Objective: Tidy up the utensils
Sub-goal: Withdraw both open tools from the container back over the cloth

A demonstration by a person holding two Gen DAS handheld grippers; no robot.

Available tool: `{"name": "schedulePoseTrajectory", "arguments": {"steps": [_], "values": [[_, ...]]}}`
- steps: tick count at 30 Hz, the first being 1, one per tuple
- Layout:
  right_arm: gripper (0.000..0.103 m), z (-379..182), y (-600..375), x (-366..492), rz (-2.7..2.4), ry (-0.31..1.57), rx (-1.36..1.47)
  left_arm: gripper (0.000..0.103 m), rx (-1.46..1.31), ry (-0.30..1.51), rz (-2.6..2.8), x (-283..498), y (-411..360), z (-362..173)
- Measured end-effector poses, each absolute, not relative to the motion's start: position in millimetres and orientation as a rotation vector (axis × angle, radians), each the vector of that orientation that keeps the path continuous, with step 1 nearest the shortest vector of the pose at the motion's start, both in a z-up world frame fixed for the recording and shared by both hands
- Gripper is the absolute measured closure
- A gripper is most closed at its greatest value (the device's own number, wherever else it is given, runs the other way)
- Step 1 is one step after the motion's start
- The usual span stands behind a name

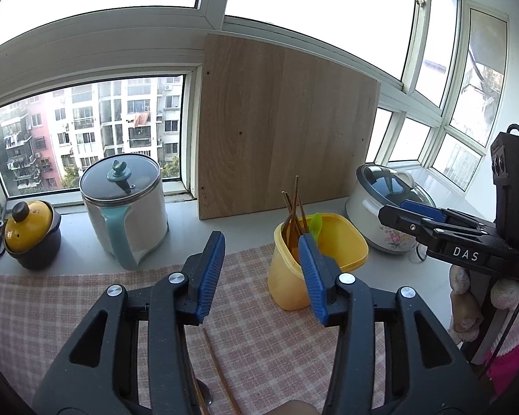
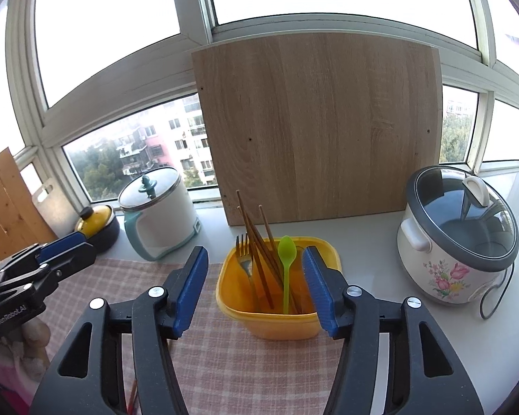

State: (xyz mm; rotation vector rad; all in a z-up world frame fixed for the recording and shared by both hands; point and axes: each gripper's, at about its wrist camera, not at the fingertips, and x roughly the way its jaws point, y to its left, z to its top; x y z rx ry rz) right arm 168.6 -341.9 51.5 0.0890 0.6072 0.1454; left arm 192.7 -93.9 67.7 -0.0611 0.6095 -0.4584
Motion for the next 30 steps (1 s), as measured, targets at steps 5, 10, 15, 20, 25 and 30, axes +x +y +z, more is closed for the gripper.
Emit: {"name": "schedulePoseTrajectory", "arguments": {"steps": [5,10,15,20,25,30], "values": [[0.033,51,-325,152,0.148,0.593,0.048,0.058,-0.034,0.607,-0.433,178,-76,66],[0.028,46,-312,136,0.16,0.586,0.037,0.058,-0.033,0.63,-0.412,164,-59,56],[0.023,39,-300,121,0.159,0.583,0.013,0.058,-0.042,0.657,-0.396,151,-44,44],[0.023,27,-290,113,0.17,0.604,0.01,0.054,-0.062,0.69,-0.362,140,-26,27],[0.023,14,-286,108,0.187,0.617,0.031,0.054,-0.091,0.737,-0.316,136,-6,6],[0.023,-4,-279,104,0.198,0.655,0.027,0.054,-0.155,0.8,-0.29,131,13,-18]]}}
